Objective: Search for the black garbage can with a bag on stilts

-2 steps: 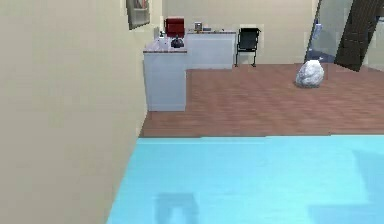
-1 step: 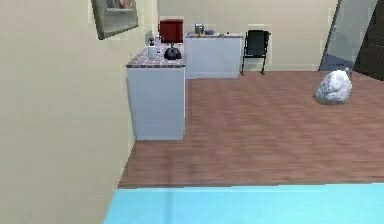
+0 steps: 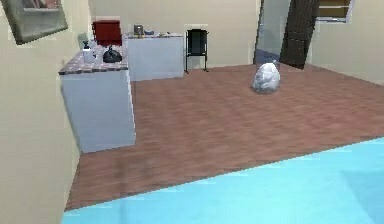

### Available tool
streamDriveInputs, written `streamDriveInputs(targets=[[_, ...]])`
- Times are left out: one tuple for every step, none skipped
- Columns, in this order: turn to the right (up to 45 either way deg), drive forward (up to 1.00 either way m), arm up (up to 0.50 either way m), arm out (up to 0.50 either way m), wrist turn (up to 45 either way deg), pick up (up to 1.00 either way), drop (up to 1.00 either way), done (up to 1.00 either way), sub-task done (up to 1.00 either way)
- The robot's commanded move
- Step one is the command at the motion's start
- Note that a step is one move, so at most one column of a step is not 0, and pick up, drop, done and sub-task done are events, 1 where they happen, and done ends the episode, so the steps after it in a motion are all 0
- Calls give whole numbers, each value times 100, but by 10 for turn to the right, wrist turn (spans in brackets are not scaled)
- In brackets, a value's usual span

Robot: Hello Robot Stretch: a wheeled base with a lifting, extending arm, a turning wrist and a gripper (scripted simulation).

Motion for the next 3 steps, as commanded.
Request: streamDriveInputs(targets=[[0, 100, 0, 0, 0, 0, 0, 0, 0], [0, 95, 0, 0, 0, 0, 0, 0, 0], [-60, 0, 0, 0, 0, 0, 0, 0, 0]])
